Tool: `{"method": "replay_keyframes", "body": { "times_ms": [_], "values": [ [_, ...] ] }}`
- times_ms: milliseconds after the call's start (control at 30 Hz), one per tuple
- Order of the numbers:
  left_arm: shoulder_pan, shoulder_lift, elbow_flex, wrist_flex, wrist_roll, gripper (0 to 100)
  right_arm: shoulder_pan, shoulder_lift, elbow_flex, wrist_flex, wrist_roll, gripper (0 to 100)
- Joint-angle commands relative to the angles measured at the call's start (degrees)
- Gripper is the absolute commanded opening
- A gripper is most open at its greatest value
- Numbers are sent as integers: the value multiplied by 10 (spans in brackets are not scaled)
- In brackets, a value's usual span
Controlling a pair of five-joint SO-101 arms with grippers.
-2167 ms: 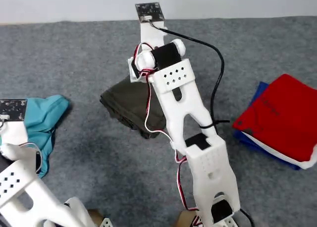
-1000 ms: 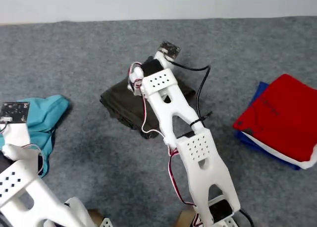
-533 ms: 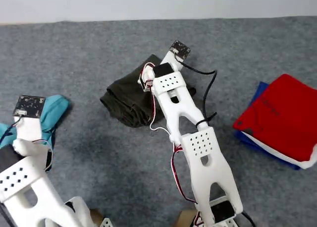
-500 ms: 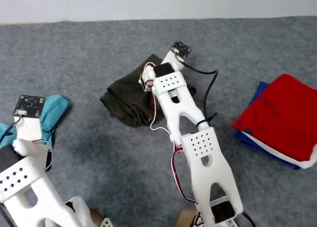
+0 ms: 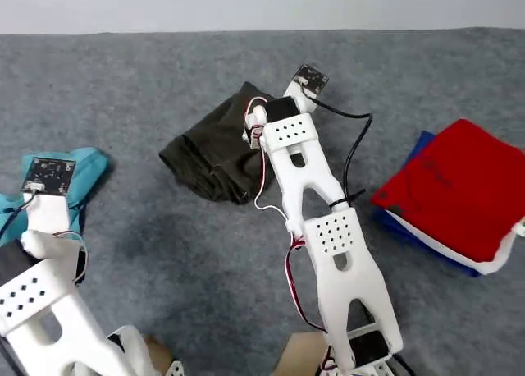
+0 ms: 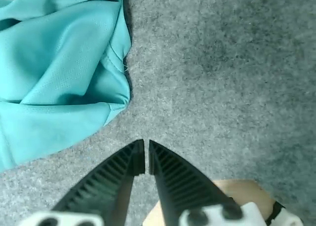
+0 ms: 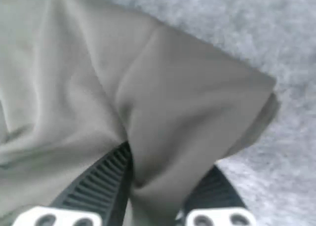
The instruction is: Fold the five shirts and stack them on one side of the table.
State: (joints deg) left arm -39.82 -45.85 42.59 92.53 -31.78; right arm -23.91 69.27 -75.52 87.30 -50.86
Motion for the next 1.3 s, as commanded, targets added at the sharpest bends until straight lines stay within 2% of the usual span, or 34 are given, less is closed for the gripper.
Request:
{"method": "replay_keyframes", "body": {
  "times_ms": [0,100,233,433,700,1067,1267],
  "values": [
    [4,-11,-2,-5,1,22,-9,-6,-141,46,33,8],
    [4,-11,-2,-6,1,22,-9,-4,-208,87,51,8],
    [4,-10,-2,-6,1,22,-7,-15,-208,114,88,8],
    [4,-11,-2,-6,-1,22,44,-37,-208,153,147,8],
    [4,-9,-2,-7,-2,22,104,-140,-205,157,243,8],
    [6,-9,-7,-7,-2,22,170,-238,-202,159,314,7],
    [6,-9,-5,-14,-2,22,219,-331,-40,159,349,7]
  ]
}}
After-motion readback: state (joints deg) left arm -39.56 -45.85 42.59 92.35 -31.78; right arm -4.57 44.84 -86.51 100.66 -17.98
